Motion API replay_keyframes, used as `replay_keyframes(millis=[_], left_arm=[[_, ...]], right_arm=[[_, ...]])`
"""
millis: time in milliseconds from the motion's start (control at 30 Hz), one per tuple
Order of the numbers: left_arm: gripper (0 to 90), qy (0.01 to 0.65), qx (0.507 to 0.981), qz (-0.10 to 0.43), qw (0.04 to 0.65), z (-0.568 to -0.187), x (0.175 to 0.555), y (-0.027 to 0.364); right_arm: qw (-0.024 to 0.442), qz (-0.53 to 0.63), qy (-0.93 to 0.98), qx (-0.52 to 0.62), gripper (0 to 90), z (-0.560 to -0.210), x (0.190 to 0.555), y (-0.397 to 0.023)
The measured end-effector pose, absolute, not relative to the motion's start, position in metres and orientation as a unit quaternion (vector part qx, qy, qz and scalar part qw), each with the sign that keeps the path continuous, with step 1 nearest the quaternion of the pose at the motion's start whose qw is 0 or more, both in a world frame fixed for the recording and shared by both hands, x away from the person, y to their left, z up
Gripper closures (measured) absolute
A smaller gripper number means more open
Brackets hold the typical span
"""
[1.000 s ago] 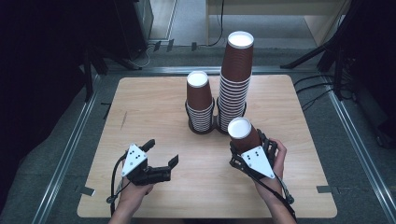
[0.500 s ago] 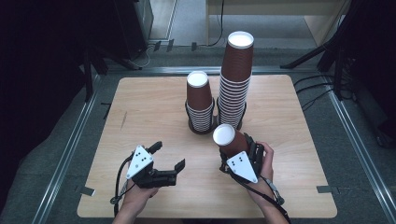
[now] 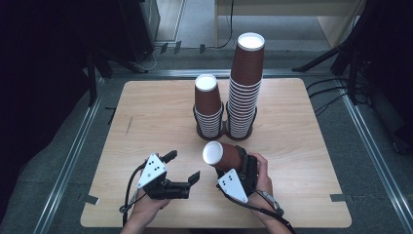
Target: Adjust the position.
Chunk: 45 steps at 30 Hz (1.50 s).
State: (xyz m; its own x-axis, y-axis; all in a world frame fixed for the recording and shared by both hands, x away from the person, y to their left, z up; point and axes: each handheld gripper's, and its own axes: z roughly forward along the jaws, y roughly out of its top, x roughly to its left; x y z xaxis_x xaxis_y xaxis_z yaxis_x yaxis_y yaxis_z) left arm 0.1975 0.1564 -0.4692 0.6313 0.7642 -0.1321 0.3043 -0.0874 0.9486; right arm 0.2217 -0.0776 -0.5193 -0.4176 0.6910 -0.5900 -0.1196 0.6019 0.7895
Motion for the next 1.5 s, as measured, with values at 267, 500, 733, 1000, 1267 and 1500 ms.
replay_keyframes(millis=[267, 500, 733, 1000, 1267, 1500], left_arm=[[1.0, 0.371, 0.712, 0.196, 0.564, -0.469, 0.197, 0.154], [1.0, 0.367, 0.717, 0.19, 0.562, -0.47, 0.197, 0.15], [2.1, 0.365, 0.721, 0.187, 0.559, -0.471, 0.197, 0.147], [13.8, 0.359, 0.724, 0.18, 0.56, -0.471, 0.196, 0.145], [15.2, 0.349, 0.729, 0.171, 0.564, -0.472, 0.196, 0.144], [19.3, 0.343, 0.731, 0.17, 0.565, -0.472, 0.195, 0.144]], right_arm=[[0.497, 0.404, 0.75, 0.165, 11.0, -0.521, 0.214, -0.067], [0.49, 0.403, 0.759, 0.144, 10.9, -0.526, 0.209, -0.059], [0.487, 0.405, 0.765, 0.119, 10.9, -0.527, 0.205, -0.055], [0.484, 0.406, 0.768, 0.107, 11.0, -0.529, 0.204, -0.053], [0.484, 0.409, 0.769, 0.088, 11.1, -0.529, 0.2, -0.051], [0.484, 0.408, 0.769, 0.086, 11.1, -0.53, 0.2, -0.05]])
